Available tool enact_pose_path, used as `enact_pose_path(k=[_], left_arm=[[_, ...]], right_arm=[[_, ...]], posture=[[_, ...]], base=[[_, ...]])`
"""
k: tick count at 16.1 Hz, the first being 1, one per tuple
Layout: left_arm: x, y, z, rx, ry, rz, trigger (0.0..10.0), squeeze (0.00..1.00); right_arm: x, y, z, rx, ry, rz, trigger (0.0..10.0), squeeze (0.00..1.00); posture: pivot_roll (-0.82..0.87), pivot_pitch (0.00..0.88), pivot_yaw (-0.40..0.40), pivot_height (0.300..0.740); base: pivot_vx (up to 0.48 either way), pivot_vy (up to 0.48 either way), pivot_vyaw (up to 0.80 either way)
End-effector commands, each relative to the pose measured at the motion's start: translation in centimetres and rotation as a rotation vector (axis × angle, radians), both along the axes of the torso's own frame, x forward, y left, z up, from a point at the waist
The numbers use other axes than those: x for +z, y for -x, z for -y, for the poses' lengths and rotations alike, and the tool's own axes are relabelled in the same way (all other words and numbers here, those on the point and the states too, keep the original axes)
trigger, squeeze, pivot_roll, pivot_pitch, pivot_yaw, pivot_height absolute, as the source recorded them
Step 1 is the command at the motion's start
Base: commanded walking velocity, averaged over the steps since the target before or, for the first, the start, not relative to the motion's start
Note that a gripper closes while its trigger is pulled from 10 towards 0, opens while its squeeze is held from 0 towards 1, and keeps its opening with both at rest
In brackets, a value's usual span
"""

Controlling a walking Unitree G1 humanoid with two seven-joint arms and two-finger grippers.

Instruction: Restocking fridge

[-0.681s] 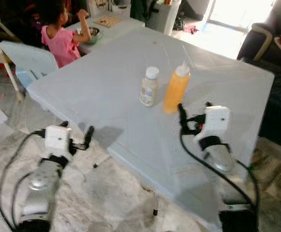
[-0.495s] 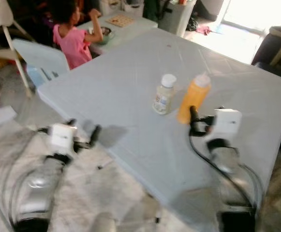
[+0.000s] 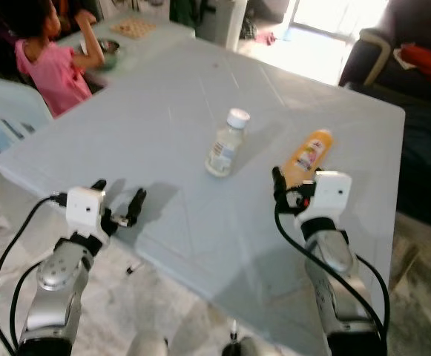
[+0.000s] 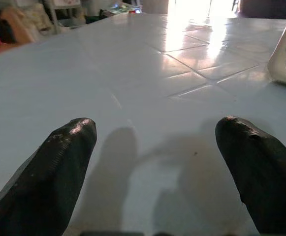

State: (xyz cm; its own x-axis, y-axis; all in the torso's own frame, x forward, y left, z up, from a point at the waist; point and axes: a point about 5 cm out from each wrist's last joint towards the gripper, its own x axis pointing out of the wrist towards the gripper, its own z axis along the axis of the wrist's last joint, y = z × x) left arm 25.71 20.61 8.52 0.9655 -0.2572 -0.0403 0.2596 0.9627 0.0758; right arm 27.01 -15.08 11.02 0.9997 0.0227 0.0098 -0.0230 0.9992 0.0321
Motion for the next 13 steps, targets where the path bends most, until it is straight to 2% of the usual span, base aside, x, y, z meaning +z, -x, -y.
enact_pose_path(k=[1,7,9,11,12,13], left_arm=[[0.1,-0.1,0.5,-0.021,0.001,0.003,10.0,0.0],[0.2,-0.5,0.5,-0.026,-0.016,0.003,10.0,0.0],[0.1,-0.5,0.5,-0.019,-0.024,0.003,10.0,0.0],[0.0,-0.4,0.6,-0.017,-0.025,0.001,10.0,0.0],[0.0,-0.3,0.6,-0.018,-0.027,-0.001,10.0,0.0],[-0.1,-0.4,0.5,-0.018,-0.027,-0.003,10.0,0.0]], right_arm=[[0.2,0.2,0.8,-0.022,0.005,0.008,10.0,0.0],[-0.2,0.3,2.1,-0.065,-0.006,-0.019,10.0,0.0],[-0.2,0.1,3.5,-0.134,0.036,-0.021,10.0,0.0],[0.3,-0.1,6.3,-0.299,0.093,-0.017,10.0,0.0],[0.8,0.1,9.4,-0.476,0.165,-0.026,10.0,0.0],[1.3,0.4,11.7,-0.604,0.21,-0.027,10.0,0.0]], posture=[[0.1,0.046,-0.037,0.74],[0.09,0.048,-0.03,0.74],[0.09,0.048,-0.031,0.74],[0.09,0.048,-0.03,0.74],[0.09,0.047,-0.028,0.74],[0.09,0.045,-0.016,0.74]], base=[[0.0,0.0,0.0],[0.0,0.0,0.0],[0.0,0.0,0.0],[0.0,0.0,0.0],[0.0,0.0,0.0],[0.0,0.0,0.0]])
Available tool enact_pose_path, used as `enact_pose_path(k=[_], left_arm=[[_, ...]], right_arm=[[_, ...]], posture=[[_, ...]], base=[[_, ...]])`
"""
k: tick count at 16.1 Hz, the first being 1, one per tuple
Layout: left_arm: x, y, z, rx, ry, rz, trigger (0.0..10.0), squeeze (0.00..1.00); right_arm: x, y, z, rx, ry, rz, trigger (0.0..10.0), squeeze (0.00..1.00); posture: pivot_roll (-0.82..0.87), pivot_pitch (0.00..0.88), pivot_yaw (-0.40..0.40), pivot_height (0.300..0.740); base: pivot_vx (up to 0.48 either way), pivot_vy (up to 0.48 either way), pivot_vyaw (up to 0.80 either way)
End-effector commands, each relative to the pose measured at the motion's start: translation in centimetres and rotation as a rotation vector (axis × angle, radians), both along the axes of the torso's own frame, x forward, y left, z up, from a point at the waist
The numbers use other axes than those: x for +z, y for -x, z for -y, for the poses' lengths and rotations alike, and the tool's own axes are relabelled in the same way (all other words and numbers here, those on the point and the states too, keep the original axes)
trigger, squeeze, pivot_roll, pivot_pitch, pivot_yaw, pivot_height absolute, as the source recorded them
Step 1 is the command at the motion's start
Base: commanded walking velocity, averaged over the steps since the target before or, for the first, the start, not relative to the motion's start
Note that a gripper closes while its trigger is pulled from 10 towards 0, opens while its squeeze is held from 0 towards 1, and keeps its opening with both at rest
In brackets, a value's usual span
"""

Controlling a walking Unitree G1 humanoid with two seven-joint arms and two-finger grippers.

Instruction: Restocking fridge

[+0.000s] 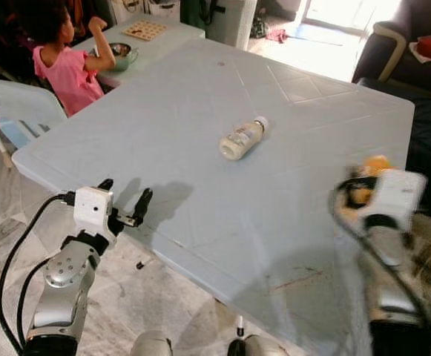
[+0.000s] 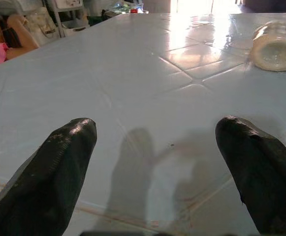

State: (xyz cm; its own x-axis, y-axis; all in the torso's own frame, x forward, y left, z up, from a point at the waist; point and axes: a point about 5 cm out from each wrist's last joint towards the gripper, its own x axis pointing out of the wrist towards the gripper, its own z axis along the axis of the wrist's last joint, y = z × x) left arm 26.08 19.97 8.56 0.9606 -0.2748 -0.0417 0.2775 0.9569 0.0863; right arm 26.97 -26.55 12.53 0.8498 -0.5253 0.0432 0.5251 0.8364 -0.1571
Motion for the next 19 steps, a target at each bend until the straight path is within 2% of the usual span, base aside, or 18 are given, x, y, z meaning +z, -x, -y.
enact_pose_path(k=[1,2,4,6,7,8,9,10,11,14,18,19], left_arm=[[0.0,-0.2,-0.2,-0.001,-0.014,-0.005,10.0,0.0],[0.0,-0.3,-0.3,-0.005,-0.016,-0.006,10.0,0.0],[0.1,-0.8,-0.1,-0.028,-0.029,-0.006,10.0,0.0],[0.4,-1.1,-0.3,-0.018,-0.032,0.001,10.0,0.0],[0.3,-1.1,-0.4,-0.012,-0.032,0.0,10.0,0.0],[0.2,-0.9,-0.4,-0.013,-0.033,-0.002,10.0,0.0],[0.0,-0.7,-0.4,-0.015,-0.034,-0.008,10.0,0.0],[0.0,-0.6,-0.4,-0.015,-0.037,-0.008,10.0,0.0],[0.1,-0.7,-0.6,-0.01,-0.039,-0.007,10.0,0.0],[0.3,-1.0,-0.9,0.002,-0.043,0.001,10.0,0.0],[0.1,-1.1,-0.5,-0.003,-0.047,-0.003,10.0,0.0],[0.1,-1.0,-0.4,-0.004,-0.047,-0.003,10.0,0.0]], right_arm=[[-0.4,1.1,3.9,-0.227,-0.064,-0.039,10.0,0.0],[-0.5,1.1,4.4,-0.248,-0.101,-0.04,10.0,0.0],[-0.8,0.5,4.2,-0.208,-0.162,-0.043,10.0,0.0],[-2.1,-0.8,2.6,-0.086,-0.384,-0.024,10.0,0.0],[-2.4,-1.4,2.1,0.017,-0.353,-0.048,10.0,0.0],[-2.4,-1.8,1.8,0.067,-0.395,-0.03,10.0,0.0],[-2.7,-2.1,1.9,0.082,-0.388,-0.06,10.0,0.0],[-2.7,-2.4,1.7,0.096,-0.488,-0.018,10.0,0.0],[-2.8,-2.7,1.6,0.106,-0.53,-0.021,10.0,0.0],[-3.3,-3.2,1.2,0.162,-0.565,-0.054,10.0,0.0],[-3.8,-4.3,-0.2,0.325,-0.705,-0.099,10.0,0.0],[-3.8,-4.5,-0.6,0.369,-0.713,-0.129,10.0,0.0]], posture=[[0.07,0.044,-0.001,0.74],[0.07,0.043,0.006,0.74],[0.07,0.041,0.008,0.74],[0.07,0.038,0.008,0.74],[0.08,0.039,0.009,0.74],[0.08,0.04,0.011,0.74],[0.08,0.042,0.01,0.74],[0.08,0.042,0.01,0.74],[0.09,0.042,0.008,0.74],[0.1,0.035,0.001,0.74],[0.09,0.033,-0.004,0.74],[0.09,0.033,-0.005,0.74]], base=[[0.0,0.0,0.0],[0.0,0.0,0.0],[0.0,0.0,0.0],[0.0,0.0,0.0],[0.0,0.0,0.0],[0.0,0.0,0.0],[0.0,0.0,0.0],[0.0,0.0,0.0],[0.0,0.0,0.0],[0.0,0.0,0.0],[0.0,0.0,0.0],[0.0,0.0,0.0]])
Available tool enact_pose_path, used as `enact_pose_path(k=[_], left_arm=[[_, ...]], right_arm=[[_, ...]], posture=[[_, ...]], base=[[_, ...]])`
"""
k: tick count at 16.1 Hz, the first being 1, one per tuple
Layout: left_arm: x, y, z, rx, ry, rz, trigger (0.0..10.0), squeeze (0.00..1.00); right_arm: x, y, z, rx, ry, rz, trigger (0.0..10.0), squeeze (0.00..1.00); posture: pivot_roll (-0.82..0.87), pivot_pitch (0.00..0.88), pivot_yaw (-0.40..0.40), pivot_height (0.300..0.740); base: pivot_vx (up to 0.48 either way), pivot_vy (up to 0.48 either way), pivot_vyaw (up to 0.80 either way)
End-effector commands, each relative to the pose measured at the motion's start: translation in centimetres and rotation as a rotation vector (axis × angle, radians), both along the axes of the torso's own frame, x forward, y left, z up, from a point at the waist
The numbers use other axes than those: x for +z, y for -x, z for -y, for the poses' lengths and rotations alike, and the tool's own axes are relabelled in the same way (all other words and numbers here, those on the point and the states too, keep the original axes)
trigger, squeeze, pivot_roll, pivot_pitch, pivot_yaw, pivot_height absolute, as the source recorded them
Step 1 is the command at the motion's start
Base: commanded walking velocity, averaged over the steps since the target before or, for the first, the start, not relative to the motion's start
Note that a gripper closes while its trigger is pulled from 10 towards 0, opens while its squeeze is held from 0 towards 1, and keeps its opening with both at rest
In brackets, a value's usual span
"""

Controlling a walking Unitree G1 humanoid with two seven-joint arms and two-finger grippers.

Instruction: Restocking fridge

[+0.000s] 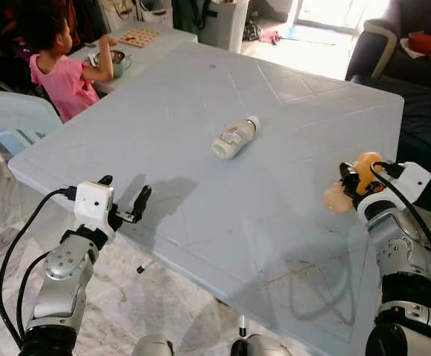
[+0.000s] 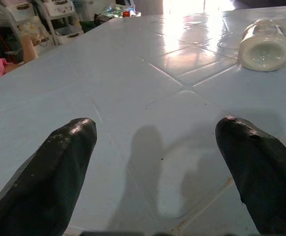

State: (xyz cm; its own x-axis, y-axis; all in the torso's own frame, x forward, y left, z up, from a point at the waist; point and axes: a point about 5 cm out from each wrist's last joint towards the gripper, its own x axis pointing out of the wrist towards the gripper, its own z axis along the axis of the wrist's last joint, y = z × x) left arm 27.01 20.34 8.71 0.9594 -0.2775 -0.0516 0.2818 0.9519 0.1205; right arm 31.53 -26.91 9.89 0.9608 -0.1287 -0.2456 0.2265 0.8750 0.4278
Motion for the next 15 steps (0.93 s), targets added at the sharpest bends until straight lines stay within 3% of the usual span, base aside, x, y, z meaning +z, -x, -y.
enact_pose_path(k=[1,2,3,8,12,15], left_arm=[[-0.1,-0.1,-0.1,0.001,-0.011,-0.003,10.0,0.0],[-0.1,-0.1,-0.1,0.001,-0.012,-0.003,10.0,0.0],[-0.1,-0.1,-0.1,0.002,-0.013,-0.002,10.0,0.0],[-0.1,0.0,-0.1,0.005,-0.012,-0.001,10.0,0.0],[-0.2,0.1,-0.1,0.009,-0.011,-0.002,10.0,0.0],[0.0,-0.2,-0.2,0.01,-0.013,0.002,10.0,0.0]], right_arm=[[-1.5,-0.1,-1.4,0.113,-0.017,-0.096,6.7,0.0],[-1.6,-0.2,-1.5,0.134,-0.006,-0.111,4.2,0.0],[-1.3,-0.5,-1.4,0.129,-0.021,-0.094,0.0,0.0],[-1.7,-0.9,-1.1,0.11,-0.007,-0.173,0.0,0.0],[-2.4,-0.7,-1.3,0.095,-0.054,-0.211,0.0,0.0],[-1.8,-0.8,-2.2,0.173,0.015,-0.177,0.0,0.0]], posture=[[0.09,0.033,-0.005,0.74],[0.09,0.034,-0.005,0.74],[0.09,0.036,-0.006,0.74],[0.09,0.041,-0.011,0.74],[0.09,0.044,-0.011,0.74],[0.09,0.042,-0.011,0.74]], base=[[0.0,0.0,0.0],[0.0,0.0,0.0],[0.0,0.0,0.0],[0.0,0.0,0.0],[0.0,0.0,0.0],[0.0,0.0,0.0]])
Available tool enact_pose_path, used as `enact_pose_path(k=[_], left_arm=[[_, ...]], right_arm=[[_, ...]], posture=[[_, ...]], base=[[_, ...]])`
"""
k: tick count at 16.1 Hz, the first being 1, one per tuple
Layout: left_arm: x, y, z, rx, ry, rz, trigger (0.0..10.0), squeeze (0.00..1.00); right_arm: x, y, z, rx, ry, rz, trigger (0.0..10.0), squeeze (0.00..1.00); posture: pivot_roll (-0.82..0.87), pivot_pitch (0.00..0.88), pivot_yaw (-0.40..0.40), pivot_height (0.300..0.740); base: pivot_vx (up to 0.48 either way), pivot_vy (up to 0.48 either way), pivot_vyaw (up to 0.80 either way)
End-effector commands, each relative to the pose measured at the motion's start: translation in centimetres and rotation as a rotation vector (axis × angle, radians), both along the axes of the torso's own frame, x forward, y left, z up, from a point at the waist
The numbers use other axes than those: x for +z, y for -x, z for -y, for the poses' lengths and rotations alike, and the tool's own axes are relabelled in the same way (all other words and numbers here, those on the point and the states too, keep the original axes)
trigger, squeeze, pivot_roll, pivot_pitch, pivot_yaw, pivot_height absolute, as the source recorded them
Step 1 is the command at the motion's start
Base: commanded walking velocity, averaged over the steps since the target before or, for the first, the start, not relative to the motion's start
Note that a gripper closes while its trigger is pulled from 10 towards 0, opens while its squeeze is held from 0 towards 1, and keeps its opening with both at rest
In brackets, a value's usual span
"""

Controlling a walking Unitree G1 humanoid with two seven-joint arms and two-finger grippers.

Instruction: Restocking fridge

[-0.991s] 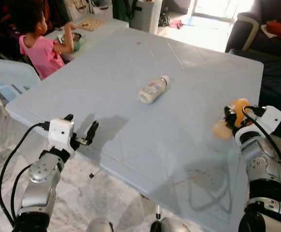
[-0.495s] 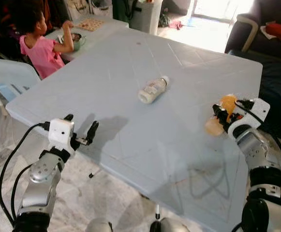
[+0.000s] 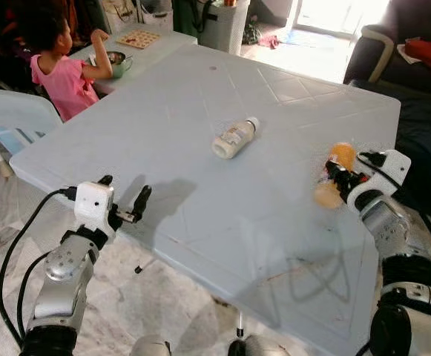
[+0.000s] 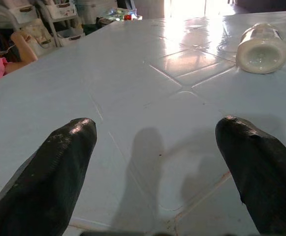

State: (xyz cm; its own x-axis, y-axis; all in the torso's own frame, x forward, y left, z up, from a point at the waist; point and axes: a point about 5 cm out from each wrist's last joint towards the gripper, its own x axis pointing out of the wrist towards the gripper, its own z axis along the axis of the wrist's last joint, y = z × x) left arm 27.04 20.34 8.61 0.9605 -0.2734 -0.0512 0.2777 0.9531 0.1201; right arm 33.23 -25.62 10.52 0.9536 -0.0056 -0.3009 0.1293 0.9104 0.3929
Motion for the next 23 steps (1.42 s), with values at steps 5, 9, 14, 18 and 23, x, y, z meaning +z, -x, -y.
enact_pose_path(k=[5,9,14,18,23], left_arm=[[0.0,-0.2,0.0,0.01,-0.01,0.007,10.0,0.0],[0.1,-0.5,0.1,0.019,-0.008,0.018,10.0,0.0],[0.4,-1.0,0.1,0.052,-0.001,0.043,10.0,0.0],[0.4,-1.4,0.4,0.052,0.0,0.05,10.0,0.0],[0.4,-1.5,0.2,0.054,0.0,0.053,10.0,0.0]], right_arm=[[-0.9,1.9,-3.8,0.16,0.481,0.129,10.0,0.0],[1.5,2.0,-4.4,0.052,0.607,0.314,10.0,0.0],[3.3,2.9,-6.2,0.058,0.745,0.48,10.0,0.0],[3.8,3.1,-8.0,0.088,0.773,0.562,10.0,0.0],[4.1,3.0,2.7,-0.38,0.92,0.267,10.0,0.0]], posture=[[0.08,0.037,-0.013,0.74],[0.08,0.032,-0.014,0.74],[0.08,0.019,-0.018,0.74],[0.07,0.008,-0.014,0.74],[0.06,0.005,-0.002,0.74]], base=[[0.0,0.0,0.0],[0.0,0.0,0.0],[0.0,0.0,0.0],[0.0,0.0,0.0],[0.0,0.0,0.0]])
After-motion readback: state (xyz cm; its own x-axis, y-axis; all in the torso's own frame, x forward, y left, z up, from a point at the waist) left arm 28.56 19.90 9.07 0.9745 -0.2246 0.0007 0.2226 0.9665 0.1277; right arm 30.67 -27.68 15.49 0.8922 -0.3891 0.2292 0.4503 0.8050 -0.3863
